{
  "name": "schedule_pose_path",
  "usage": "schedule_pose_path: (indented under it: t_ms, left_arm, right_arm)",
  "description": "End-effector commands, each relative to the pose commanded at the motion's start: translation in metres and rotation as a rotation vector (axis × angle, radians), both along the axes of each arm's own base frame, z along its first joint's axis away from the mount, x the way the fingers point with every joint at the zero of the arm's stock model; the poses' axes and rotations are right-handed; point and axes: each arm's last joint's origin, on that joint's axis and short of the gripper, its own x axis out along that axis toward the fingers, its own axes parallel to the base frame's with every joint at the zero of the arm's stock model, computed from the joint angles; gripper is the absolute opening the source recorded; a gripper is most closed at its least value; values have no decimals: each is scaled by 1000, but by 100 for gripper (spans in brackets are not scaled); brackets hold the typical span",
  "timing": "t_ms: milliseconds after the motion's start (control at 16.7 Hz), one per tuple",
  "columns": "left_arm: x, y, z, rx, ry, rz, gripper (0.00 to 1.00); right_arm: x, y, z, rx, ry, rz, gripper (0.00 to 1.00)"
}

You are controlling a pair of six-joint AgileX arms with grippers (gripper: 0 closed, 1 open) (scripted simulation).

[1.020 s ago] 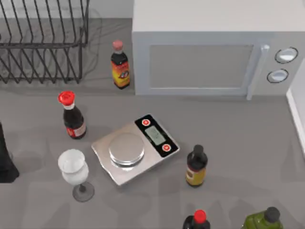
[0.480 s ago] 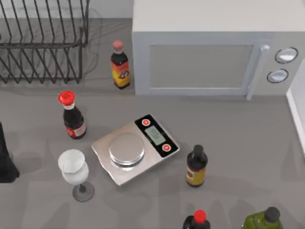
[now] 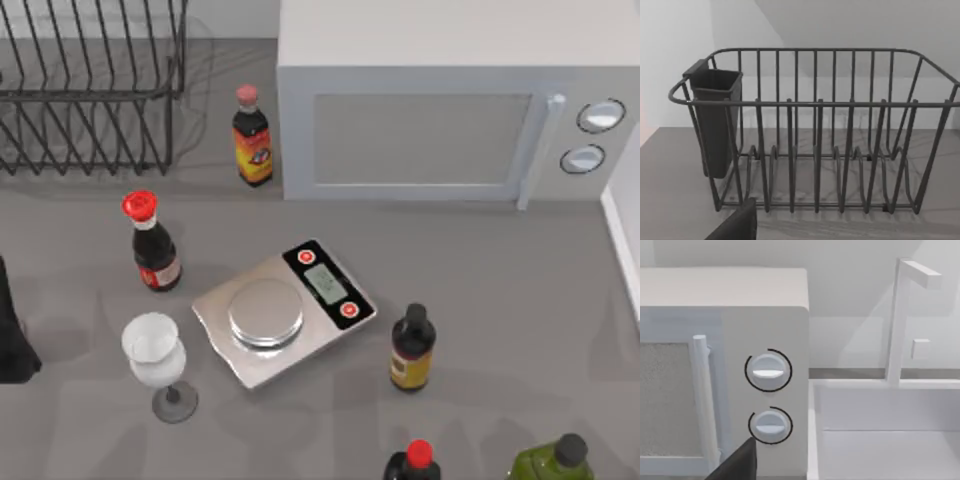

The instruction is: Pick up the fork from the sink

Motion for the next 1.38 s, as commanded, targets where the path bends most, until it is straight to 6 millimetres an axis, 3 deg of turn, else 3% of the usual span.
schedule_pose_path:
  t_ms: [540,900,1140,1380]
  left_arm:
    - [0,0,0,0,0,0,100]
    - [0,0,0,0,0,0,100]
    - [0,0,0,0,0,0,100]
    - [0,0,0,0,0,0,100]
  right_arm:
    - [0,-1,6,-5,20,-5,100]
    - [17,-6,65,-47,252,-49,100]
    - [66,-17,112,-74,528,-79,100]
    - [148,-39,130,-81,847,-89,100]
